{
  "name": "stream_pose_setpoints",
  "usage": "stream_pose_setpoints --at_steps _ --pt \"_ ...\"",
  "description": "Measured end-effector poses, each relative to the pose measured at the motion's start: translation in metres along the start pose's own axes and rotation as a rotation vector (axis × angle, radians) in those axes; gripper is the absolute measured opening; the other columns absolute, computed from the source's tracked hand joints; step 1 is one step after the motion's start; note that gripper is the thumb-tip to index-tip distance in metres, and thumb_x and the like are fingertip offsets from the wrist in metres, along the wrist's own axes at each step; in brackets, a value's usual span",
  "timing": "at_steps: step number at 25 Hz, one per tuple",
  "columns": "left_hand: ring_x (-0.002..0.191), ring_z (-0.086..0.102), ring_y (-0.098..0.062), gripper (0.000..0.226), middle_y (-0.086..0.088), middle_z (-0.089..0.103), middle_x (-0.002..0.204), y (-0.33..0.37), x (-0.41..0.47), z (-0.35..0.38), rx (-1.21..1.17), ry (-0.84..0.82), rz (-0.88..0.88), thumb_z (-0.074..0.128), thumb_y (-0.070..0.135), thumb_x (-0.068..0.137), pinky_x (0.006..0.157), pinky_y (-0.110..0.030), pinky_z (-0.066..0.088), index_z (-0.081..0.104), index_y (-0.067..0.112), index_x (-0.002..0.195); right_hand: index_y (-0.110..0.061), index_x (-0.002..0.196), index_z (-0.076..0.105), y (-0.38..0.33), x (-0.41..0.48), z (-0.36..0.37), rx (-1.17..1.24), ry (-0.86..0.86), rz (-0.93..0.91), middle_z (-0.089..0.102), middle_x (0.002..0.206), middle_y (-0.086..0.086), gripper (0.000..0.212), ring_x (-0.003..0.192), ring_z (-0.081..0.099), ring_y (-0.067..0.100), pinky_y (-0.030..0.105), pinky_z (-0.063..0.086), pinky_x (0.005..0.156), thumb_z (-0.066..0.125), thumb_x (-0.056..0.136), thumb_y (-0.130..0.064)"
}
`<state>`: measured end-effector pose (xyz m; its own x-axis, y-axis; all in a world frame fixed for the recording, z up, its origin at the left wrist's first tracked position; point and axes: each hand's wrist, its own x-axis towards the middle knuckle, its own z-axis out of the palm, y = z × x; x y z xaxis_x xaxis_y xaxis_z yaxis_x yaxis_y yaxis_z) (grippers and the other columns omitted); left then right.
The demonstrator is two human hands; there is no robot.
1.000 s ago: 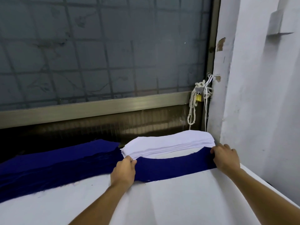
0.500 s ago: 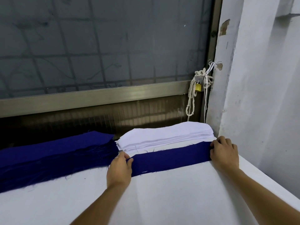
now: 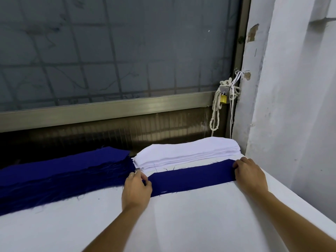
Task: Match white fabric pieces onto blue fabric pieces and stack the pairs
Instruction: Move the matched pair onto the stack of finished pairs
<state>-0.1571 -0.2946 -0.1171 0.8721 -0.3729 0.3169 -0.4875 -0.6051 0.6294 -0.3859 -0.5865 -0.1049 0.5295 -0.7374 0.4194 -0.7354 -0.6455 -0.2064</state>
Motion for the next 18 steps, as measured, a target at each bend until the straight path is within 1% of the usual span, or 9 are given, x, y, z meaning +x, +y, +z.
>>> stream_pose_setpoints --at_steps 2,4,7,10,12,15,18 --pt "0.08 0.055 -0.008 0.016 0.009 0.053 0.093 0.0 -0.001 0.0 -0.019 -0.003 -0.003 0.066 0.016 0.09 0.061 -0.025 0.048 0.058 0.025 0.08 -0.018 0.096 0.07 -0.002 -0.003 -0.001 -0.013 0.018 0.0 0.064 0.1 -0.002 0.028 0.093 0.054 0.019 0.036 0.049 0.073 0.045 0.09 -0.005" --pt "0.081 0.053 -0.005 0.017 0.007 0.055 0.095 -0.001 -0.002 -0.001 -0.046 -0.009 -0.008 0.066 0.015 0.089 0.063 -0.023 0.046 0.059 0.025 0.077 -0.018 0.092 0.068 -0.005 -0.008 -0.003 -0.01 0.019 -0.003 0.063 0.097 -0.003 0.026 0.09 0.053 0.019 0.035 0.048 0.071 0.045 0.09 -0.006" --pt "0.081 0.055 -0.005 0.018 0.009 0.055 0.094 -0.002 -0.005 -0.002 -0.079 -0.018 -0.005 0.067 0.016 0.088 0.065 -0.02 0.044 0.059 0.026 0.075 -0.019 0.088 0.066 -0.011 -0.02 -0.007 0.024 0.023 -0.014 0.062 0.094 -0.005 0.023 0.086 0.052 0.016 0.033 0.047 0.067 0.046 0.09 -0.008" --pt "0.079 0.057 -0.006 0.015 0.009 0.052 0.094 -0.003 -0.01 -0.005 -0.113 -0.014 0.016 0.067 0.016 0.089 0.066 -0.021 0.049 0.061 0.025 0.079 -0.02 0.088 0.064 -0.02 -0.034 -0.011 0.043 0.034 -0.032 0.062 0.094 -0.007 0.019 0.086 0.053 0.015 0.033 0.046 0.066 0.048 0.091 -0.01" --pt "0.085 0.055 -0.007 0.011 0.009 0.05 0.096 -0.004 -0.015 -0.009 -0.15 0.014 0.043 0.066 0.016 0.09 0.074 -0.022 0.052 0.063 0.024 0.084 -0.021 0.093 0.066 -0.029 -0.044 -0.012 0.063 0.047 -0.08 0.062 0.096 -0.008 0.018 0.087 0.054 0.015 0.033 0.046 0.068 0.05 0.094 -0.012" --pt "0.098 0.045 -0.007 0.007 0.013 0.046 0.102 -0.005 -0.029 -0.02 -0.138 0.04 0.082 0.063 0.022 0.092 0.088 -0.026 0.048 0.062 0.028 0.093 -0.025 0.101 0.066 -0.055 -0.049 -0.015 0.063 0.022 -0.175 0.063 0.102 -0.01 0.018 0.091 0.053 0.013 0.033 0.046 0.077 0.049 0.1 -0.021" --pt "0.099 0.043 -0.004 0.005 0.017 0.046 0.105 -0.012 -0.033 -0.044 -0.095 0.035 0.147 0.058 0.028 0.096 0.089 -0.025 0.047 0.057 0.032 0.099 -0.029 0.108 0.064 -0.11 -0.043 -0.024 0.108 -0.005 -0.241 0.065 0.105 -0.013 0.017 0.096 0.055 0.008 0.028 0.048 0.082 0.048 0.102 -0.028"
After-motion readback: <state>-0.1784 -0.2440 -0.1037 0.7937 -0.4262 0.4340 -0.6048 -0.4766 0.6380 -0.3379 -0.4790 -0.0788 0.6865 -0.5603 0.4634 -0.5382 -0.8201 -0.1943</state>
